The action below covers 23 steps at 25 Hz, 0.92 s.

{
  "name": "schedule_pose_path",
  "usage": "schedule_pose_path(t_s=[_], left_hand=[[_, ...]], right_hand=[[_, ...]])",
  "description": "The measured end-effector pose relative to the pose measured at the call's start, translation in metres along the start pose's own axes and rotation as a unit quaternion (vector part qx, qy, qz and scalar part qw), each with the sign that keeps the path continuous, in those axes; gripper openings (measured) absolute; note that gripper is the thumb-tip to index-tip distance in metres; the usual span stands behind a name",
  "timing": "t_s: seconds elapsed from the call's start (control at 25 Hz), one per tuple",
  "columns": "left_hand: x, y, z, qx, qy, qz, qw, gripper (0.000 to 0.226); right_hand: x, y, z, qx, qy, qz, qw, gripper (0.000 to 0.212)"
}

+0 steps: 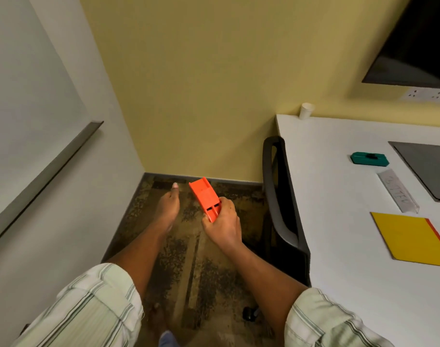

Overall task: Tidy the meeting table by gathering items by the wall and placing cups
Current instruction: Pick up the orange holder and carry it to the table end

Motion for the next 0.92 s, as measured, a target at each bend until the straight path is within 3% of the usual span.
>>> schedule_pose_path(t_s=[0.12,0.32,0.6,0.8,0.92], left_hand=[[0.055,0.009,-0.034,0.096,0.066,0.026,0.993,0.054],[0.117,0.014,-0.093,0.196,0.220,0.087,0.952,0.043],[0.209,0.041,-0.134,0.228,0.240,0.142,0.933,0.044],[0.284,0.102,-0.160,0.357,0.266,0.185,0.876,0.055],[0.320,0.134,-0.186,0.375,0.269,0.200,0.864,0.064]], right_hand=[[0.050,0.012,0.006,-0.005,0.032,-0.033,0.999,0.060],[0.118,0.034,0.025,-0.006,0.103,-0.089,0.991,0.055],[0.197,0.049,0.015,-0.004,0.180,-0.148,0.972,0.052],[0.280,0.052,-0.026,0.008,0.222,-0.177,0.959,0.054],[0.335,0.043,-0.052,0.019,0.245,-0.195,0.949,0.048]])
Point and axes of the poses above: each hand's wrist, its own x-axis towards the middle knuckle, its own y-axis out of the palm, z = x × y, the point moved 9 cm from there along x, towards the middle knuckle, and after that the axes turned 5 degrees about -y, right-handed, at the moved point
